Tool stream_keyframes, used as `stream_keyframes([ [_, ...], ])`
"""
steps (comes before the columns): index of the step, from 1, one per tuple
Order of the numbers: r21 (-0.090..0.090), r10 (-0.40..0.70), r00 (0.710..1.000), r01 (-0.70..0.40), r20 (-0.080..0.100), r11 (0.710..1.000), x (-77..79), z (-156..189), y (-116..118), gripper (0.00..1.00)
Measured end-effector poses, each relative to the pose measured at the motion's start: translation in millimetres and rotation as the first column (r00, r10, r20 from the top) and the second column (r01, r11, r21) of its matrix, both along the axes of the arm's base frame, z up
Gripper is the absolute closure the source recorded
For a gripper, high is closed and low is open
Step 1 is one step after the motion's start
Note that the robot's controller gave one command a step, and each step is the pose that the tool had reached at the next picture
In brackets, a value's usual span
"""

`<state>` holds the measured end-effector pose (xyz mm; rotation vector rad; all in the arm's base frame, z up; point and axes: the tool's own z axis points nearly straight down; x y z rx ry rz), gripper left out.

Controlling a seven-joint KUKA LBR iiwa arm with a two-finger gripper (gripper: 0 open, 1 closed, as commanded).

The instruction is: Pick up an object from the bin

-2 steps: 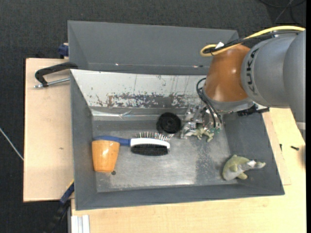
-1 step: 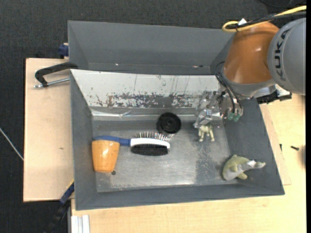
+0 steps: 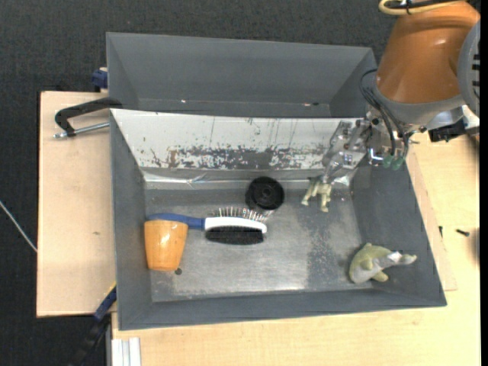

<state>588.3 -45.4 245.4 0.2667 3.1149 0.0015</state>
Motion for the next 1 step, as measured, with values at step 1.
stream_keyframes([
  [1,0.002,-0.041,0.999,0.041,-0.015,0.999,-2.3,-16.9,5.7,1.0],
])
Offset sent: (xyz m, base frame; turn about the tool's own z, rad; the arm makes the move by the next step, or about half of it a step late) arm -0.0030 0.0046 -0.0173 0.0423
